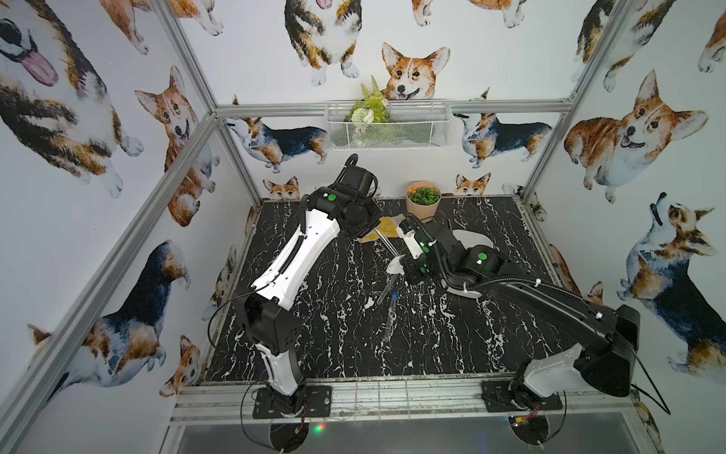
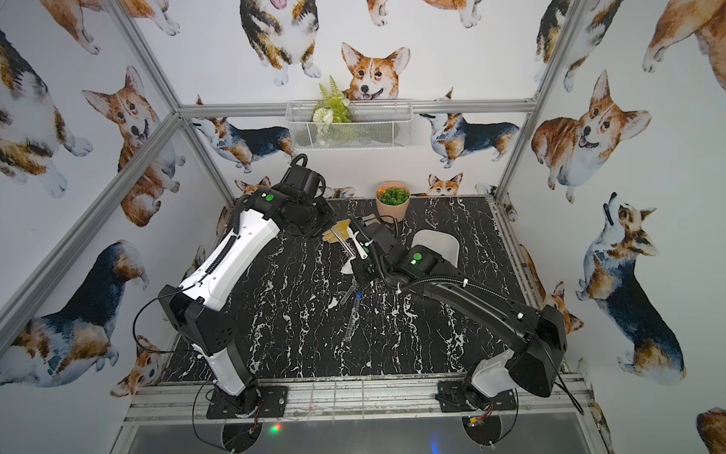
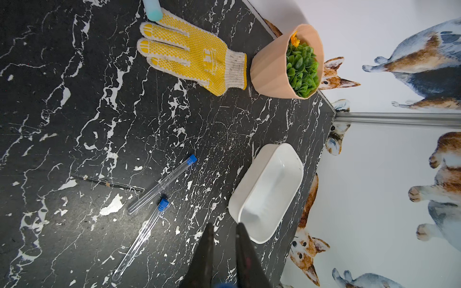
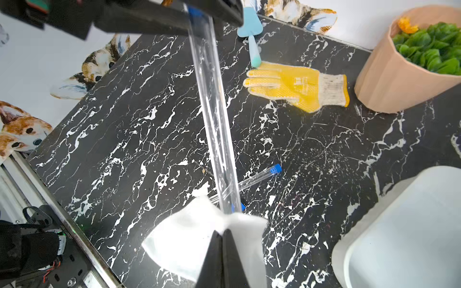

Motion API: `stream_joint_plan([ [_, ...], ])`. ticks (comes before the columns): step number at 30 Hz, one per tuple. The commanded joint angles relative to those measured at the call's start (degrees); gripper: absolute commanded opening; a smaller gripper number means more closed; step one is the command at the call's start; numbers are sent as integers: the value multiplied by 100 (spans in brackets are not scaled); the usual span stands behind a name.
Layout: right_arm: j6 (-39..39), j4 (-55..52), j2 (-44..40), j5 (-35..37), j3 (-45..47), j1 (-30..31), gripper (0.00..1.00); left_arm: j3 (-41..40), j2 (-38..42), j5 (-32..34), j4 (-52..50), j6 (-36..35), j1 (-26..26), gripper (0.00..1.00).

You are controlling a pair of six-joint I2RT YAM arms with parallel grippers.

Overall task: Wipe the exteriors of test tubes
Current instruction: Wipe the dirt from the test tube.

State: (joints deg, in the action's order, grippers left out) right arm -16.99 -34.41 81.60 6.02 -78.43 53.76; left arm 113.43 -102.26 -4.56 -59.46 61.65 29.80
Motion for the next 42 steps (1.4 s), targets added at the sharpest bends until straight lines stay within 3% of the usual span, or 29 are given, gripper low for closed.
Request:
stream_joint_plan([
  [1, -125, 81, -48, 130, -20, 12, 0, -79, 56, -12, -22, -7, 2, 10],
  [12, -19, 127, 1462, 84, -1869, -146, 0, -285, 189, -16, 36, 114, 148, 10],
  [16, 31, 69, 1607, 9, -2119, -155, 0, -288, 189, -3, 66, 130, 166, 10],
  [31, -305, -95, -42, -84, 109, -183, 0, -123, 1, -34, 117, 102, 130, 10],
  [42, -993, 714, 278, -2753, 11, -1180, 0, -24, -59, -657, 412, -617, 244, 10],
])
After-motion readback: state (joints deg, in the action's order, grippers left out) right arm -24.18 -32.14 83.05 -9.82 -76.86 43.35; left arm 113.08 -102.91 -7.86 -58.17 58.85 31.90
